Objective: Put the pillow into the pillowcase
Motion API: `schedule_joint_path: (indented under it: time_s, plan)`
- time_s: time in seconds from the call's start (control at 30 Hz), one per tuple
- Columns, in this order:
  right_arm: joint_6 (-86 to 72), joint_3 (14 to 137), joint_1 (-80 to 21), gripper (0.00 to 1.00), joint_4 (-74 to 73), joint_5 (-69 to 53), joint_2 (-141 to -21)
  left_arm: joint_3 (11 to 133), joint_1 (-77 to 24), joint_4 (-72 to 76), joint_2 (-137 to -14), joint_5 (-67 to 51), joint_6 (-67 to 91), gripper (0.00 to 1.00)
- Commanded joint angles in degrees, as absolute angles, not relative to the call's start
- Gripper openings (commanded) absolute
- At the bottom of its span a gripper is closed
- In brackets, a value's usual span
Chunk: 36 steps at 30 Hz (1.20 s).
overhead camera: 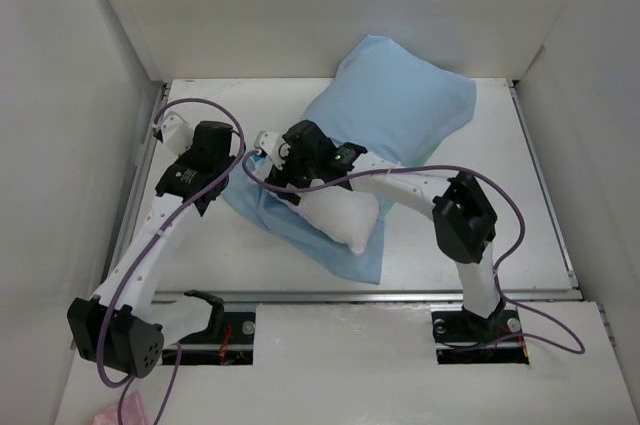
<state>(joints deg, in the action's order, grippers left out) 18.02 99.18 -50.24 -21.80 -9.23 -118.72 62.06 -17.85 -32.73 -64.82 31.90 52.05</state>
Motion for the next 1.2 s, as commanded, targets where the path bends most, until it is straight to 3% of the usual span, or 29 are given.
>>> schedule_joint_path:
  time_s: [0.0, 0.03, 0.63, 0.7, 0.73, 0.77, 0.8, 0.97, 1.17]
  plan:
    - [28.55, 96.59, -51.67, 0.93, -16.96, -2.90, -112.15, 60.65, -17.23, -32.43, -61.09, 32.52, 54.05, 0.00]
    - [30.22, 97.29, -51.68, 1.00, -16.96, -2.90, -112.15, 60.12, -17.23, -33.13, -61.08, 32.52, 54.57, 0.00]
    - [32.17, 118.99, -53.35, 0.99, -26.18, -10.45, -135.78, 54.49, -17.23, -36.12, -55.81, 30.24, 55.20, 0.00]
    - [32.17, 119.88, -53.35, 0.85, -26.72, -10.46, -136.58, 53.96, -17.23, -36.12, -55.29, 30.23, 54.58, 0.00]
    - [31.56, 119.88, -53.35, 0.55, -26.11, -10.46, -136.58, 53.96, -17.23, -35.60, -55.28, 30.23, 53.97, 0.00]
    - [30.86, 119.88, -53.35, 0.33, -25.58, -9.59, -136.06, 53.96, -17.23, -35.60, -55.28, 30.23, 53.96, 0.00]
    - [29.81, 118.23, -53.35, 0.00, -24.45, -7.67, -135.18, 53.96, -17.23, -35.60, -55.28, 29.63, 52.57, 0.00]
    - [21.04, 108.04, -52.73, 0.00, -10.15, -6.94, -119.23, 53.09, -17.23, -32.26, -56.43, 25.68, 50.19, 0.29]
    - [9.68, 103.80, -46.59, 0.00, -6.06, -12.03, -110.65, 48.01, -17.84, -22.52, -57.83, 14.96, 44.66, 0.33]
